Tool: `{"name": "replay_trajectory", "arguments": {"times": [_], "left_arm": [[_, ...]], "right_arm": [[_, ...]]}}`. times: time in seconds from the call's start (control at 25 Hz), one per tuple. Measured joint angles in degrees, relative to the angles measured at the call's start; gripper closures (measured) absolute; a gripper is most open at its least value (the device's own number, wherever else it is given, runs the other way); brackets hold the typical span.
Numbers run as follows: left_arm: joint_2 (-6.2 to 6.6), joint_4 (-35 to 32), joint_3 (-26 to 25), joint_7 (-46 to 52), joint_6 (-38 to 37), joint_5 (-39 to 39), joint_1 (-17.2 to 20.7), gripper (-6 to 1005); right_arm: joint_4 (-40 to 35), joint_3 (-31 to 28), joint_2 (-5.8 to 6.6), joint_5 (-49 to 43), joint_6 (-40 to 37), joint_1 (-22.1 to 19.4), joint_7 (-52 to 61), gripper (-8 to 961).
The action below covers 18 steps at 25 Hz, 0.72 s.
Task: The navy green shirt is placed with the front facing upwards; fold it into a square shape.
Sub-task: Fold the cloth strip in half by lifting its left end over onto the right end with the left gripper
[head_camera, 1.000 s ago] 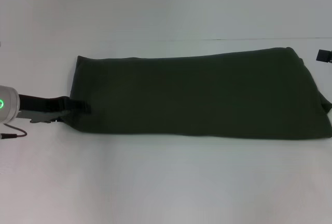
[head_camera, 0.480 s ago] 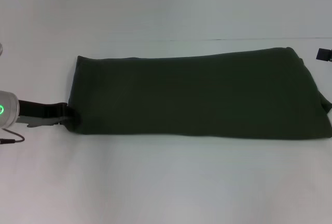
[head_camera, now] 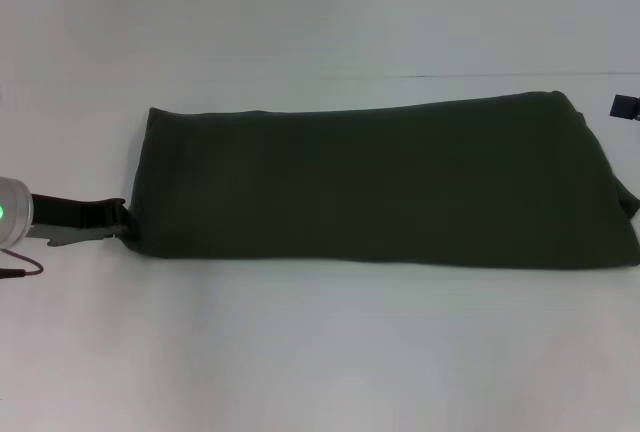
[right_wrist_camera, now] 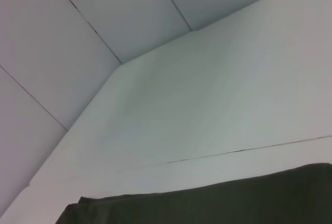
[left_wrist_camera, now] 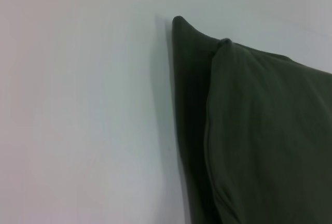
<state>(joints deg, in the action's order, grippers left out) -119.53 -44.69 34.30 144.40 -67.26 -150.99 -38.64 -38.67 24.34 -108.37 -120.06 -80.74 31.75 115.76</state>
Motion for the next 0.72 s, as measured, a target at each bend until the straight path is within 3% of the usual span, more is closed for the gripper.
{"name": "replay_trajectory", "arguments": {"times": [0.12,0.56,0.72], "left_arm": [[-0.03,-0.02,-0.08,0.00,0.02,0.00,0.08,971],[0.04,-4.78,-0.95,0.21,-0.98,0.76,3.33,995],[0.13,-7.06,-3.00,-0.04,-2.16,1.30,5.09,994]], "right_arm": [[0.00,0.00,-0.05,0.00,0.08,-0.01,-0.09,37],[0.20,-0.59,-0.62,0.00,0.17,-0.02,-0.21,36],[0.54,-0.73,-1.45,0.01,0.41,0.23,-0.37,36]]}}
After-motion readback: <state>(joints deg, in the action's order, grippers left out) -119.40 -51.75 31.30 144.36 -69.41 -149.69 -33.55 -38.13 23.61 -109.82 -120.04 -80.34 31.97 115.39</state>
